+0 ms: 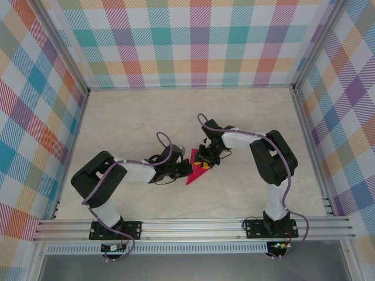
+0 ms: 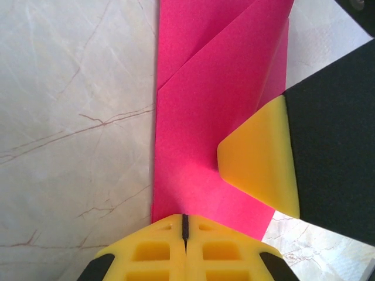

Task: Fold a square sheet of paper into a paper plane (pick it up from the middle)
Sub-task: Fourth fold the wing at the center of the table.

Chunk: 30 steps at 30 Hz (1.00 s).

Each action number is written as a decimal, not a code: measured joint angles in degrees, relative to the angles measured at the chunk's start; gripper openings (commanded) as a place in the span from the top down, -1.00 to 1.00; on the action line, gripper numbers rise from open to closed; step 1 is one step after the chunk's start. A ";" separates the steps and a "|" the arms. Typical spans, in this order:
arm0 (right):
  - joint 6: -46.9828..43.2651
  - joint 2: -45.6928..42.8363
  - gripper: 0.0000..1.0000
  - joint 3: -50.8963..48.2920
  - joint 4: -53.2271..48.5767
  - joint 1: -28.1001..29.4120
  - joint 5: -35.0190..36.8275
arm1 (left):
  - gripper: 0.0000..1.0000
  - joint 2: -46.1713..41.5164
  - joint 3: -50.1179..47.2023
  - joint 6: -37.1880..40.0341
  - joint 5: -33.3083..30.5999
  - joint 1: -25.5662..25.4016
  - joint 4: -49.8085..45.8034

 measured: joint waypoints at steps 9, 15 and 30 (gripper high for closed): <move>-0.02 0.20 0.31 0.26 -0.28 -0.02 -0.02 | 0.94 0.07 0.09 0.00 0.00 0.00 -0.15; -0.17 -2.60 0.29 -1.44 2.64 0.02 0.00 | 1.00 0.28 0.79 0.04 0.02 0.00 -1.40; -2.62 -10.97 0.48 -12.46 15.89 1.05 2.34 | 1.00 0.98 1.97 1.09 0.17 0.09 -2.95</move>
